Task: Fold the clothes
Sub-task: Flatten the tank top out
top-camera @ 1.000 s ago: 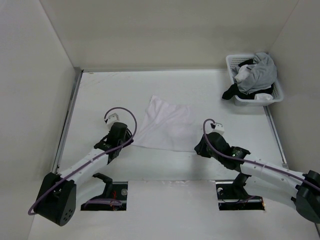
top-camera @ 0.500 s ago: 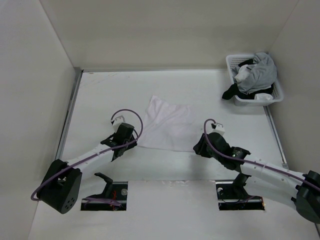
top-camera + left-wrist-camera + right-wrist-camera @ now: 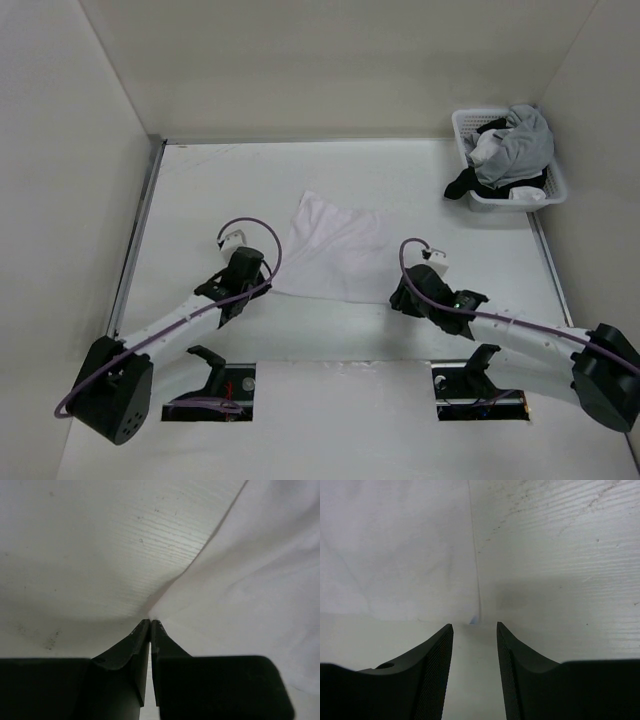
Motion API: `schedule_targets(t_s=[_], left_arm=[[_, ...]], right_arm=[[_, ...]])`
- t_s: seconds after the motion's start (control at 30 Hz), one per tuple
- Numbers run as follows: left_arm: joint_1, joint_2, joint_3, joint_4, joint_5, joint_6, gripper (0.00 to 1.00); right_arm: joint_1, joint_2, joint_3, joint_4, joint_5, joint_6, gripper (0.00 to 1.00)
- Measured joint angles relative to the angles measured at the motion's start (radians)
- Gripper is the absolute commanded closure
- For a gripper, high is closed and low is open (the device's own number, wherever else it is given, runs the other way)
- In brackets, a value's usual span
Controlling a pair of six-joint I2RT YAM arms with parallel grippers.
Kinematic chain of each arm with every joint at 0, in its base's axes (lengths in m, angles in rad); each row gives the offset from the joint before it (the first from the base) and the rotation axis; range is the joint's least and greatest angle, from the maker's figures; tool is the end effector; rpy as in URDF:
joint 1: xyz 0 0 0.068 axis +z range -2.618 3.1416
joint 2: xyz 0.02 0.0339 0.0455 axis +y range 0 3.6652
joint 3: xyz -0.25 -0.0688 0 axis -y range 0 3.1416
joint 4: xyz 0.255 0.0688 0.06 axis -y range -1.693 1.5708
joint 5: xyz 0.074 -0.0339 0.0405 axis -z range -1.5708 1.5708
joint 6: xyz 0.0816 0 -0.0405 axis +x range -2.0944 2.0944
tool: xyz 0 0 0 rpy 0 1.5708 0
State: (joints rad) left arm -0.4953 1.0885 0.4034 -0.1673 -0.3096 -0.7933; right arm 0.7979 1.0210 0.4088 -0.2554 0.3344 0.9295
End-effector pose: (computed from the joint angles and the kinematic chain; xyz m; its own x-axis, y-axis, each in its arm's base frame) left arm 0.2224 -0.0919 0.1059 -0.6616 -0.4141 -0.6252 -0.2783 0.9097 -0.3082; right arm 0.1799 0.1461 0.1140 -0.7417 0.3236 -0.5875 0.1109 0.9230 0.3684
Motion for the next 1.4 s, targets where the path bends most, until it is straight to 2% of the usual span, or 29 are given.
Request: schedule_targets(t_s=[0.17, 0.27, 0.33, 0.5, 0.6, 0.67, 0.77, 0.87, 0.97, 1.1, 1.23, 1.4], left_arm=[[0.004, -0.107, 0.000, -0.005, 0.000, 0.007, 0.96], [0.004, -0.109, 0.000, -0.009, 0.005, 0.014, 0.96], [0.004, -0.105, 0.000, -0.009, 0.010, 0.018, 0.96], [0.005, -0.103, 0.000, -0.009, 0.023, 0.028, 0.96], [0.009, -0.103, 0.000, -0.009, 0.027, 0.030, 0.96], [0.009, -0.105, 0.000, -0.009, 0.031, 0.032, 0.97], [0.006, -0.131, 0.008, -0.023, 0.035, 0.032, 0.98], [-0.015, -0.201, 0.080, -0.070, 0.034, 0.037, 0.98], [-0.045, -0.285, 0.237, -0.097, 0.018, 0.057, 0.98], [-0.079, -0.382, 0.477, -0.095, -0.032, 0.097, 0.98], [-0.098, -0.439, 0.663, -0.097, -0.092, 0.140, 0.98], [-0.116, -0.446, 0.828, -0.103, -0.125, 0.170, 0.98]], right_arm=[[0.000, 0.091, 0.018, 0.003, 0.006, 0.021, 0.57], [0.000, 0.134, 0.037, 0.019, 0.010, 0.037, 0.63], [0.000, 0.150, 0.042, 0.029, 0.014, 0.047, 0.71], [0.000, 0.172, 0.050, 0.032, 0.021, 0.062, 0.82], [0.000, 0.196, 0.060, 0.044, 0.013, 0.064, 0.97], [0.002, 0.200, 0.060, 0.056, 0.010, 0.067, 0.99], [0.023, 0.143, 0.060, 0.036, 0.036, 0.064, 1.00], [0.055, -0.011, 0.103, -0.056, 0.093, 0.033, 1.00], [0.084, -0.174, 0.262, -0.182, 0.173, -0.021, 1.00], [0.170, -0.313, 0.560, -0.284, 0.304, -0.118, 1.00], [0.293, -0.348, 0.827, -0.343, 0.441, -0.226, 1.00], [0.484, -0.277, 1.107, -0.361, 0.597, -0.396, 1.00]])
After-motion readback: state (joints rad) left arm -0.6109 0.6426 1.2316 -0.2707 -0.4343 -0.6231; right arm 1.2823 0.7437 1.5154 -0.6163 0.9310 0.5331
